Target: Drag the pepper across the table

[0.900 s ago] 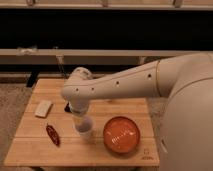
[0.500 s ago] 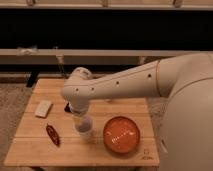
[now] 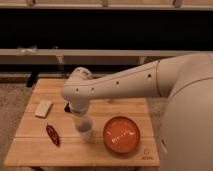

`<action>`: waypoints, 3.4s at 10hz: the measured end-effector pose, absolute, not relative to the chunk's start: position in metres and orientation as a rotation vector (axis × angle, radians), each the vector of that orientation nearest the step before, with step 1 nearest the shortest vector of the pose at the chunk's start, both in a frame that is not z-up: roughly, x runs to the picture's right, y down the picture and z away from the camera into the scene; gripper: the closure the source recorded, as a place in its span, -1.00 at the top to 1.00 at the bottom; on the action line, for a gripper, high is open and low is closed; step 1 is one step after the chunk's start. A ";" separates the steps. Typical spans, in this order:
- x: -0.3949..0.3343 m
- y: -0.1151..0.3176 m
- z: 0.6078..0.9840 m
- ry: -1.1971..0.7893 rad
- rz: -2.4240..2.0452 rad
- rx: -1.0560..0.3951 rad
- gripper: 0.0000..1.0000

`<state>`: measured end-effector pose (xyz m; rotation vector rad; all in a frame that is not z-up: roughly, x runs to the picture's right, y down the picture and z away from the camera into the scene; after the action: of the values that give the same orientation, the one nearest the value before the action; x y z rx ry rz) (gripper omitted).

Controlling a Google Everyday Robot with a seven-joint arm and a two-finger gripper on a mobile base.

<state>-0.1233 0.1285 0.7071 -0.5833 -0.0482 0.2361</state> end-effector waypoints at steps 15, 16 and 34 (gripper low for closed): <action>-0.145 0.126 0.698 -0.047 0.160 -0.557 0.28; -0.159 0.125 0.694 -0.050 0.137 -0.554 0.28; -0.329 0.202 0.778 0.016 -0.057 -0.796 0.28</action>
<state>-0.3289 0.2025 0.7778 -0.7964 0.0163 -0.0567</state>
